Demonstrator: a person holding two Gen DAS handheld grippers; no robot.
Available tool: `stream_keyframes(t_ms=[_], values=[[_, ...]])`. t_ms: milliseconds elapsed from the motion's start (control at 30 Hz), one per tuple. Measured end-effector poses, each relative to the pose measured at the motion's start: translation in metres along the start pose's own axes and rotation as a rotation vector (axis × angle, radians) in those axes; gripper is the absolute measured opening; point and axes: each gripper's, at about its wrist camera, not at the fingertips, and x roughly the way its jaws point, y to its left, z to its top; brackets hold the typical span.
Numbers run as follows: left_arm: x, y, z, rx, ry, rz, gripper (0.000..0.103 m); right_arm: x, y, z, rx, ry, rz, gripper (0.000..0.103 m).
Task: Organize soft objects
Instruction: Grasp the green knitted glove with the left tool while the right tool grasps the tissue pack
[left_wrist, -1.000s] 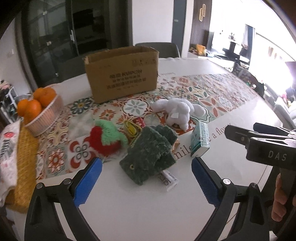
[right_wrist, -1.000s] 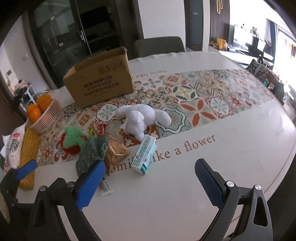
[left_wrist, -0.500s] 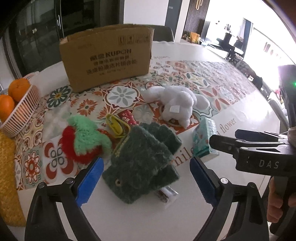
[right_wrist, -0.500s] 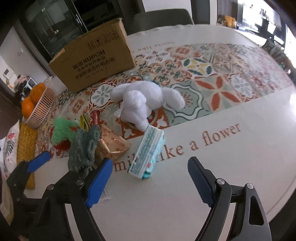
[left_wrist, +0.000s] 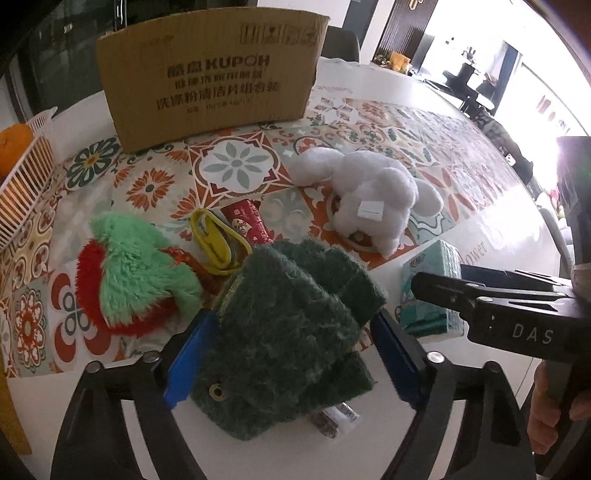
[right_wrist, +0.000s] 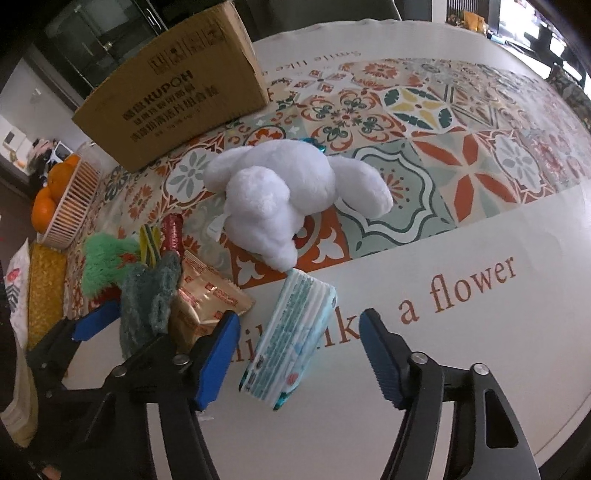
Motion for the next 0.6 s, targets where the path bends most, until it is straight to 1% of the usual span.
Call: stream_keyframes(t_ms=[33, 67, 100, 133, 200, 233, 300, 400, 433, 500, 600], values=[[0.000, 0.000, 0.000, -0.005, 0.000, -0.002, 0.076, 0.002, 0.000, 0.001, -0.001, 0.004, 0.001, 0.064], [0.001, 0.001, 0.000, -0.014, 0.001, -0.010, 0.071, 0.004, 0.000, 0.001, 0.002, 0.011, 0.007, 0.061], [0.001, 0.002, 0.000, -0.023, 0.002, -0.014, 0.066, 0.005, -0.001, 0.001, 0.003, 0.018, 0.014, 0.056], [0.000, 0.002, 0.000, -0.029, 0.001, -0.019, 0.063, 0.007, -0.001, 0.001, 0.003, 0.028, 0.024, 0.054], [-0.001, 0.002, -0.002, -0.040, -0.002, -0.029, 0.053, 0.010, 0.000, 0.000, -0.002, 0.042, 0.034, 0.046], [-0.003, 0.002, -0.003, -0.045, -0.006, -0.032, 0.050, 0.010, 0.000, 0.000, -0.002, 0.046, 0.040, 0.046], [-0.006, 0.001, -0.003, -0.056, -0.012, -0.043, 0.040, 0.010, 0.000, -0.001, -0.004, 0.044, 0.046, 0.042], [-0.009, 0.002, -0.004, -0.080, -0.016, -0.048, 0.032, 0.008, 0.003, -0.003, -0.023, 0.039, 0.044, 0.035], [-0.010, 0.002, -0.004, -0.087, -0.016, -0.046, 0.031, 0.008, 0.002, -0.002, -0.026, 0.040, 0.043, 0.035], [-0.013, 0.000, -0.005, -0.095, -0.029, -0.042, 0.027, 0.006, 0.003, -0.003, -0.030, 0.040, 0.050, 0.029], [-0.019, -0.002, -0.005, -0.105, -0.049, -0.043, 0.023, 0.000, 0.004, -0.003, -0.044, 0.025, 0.058, 0.028]])
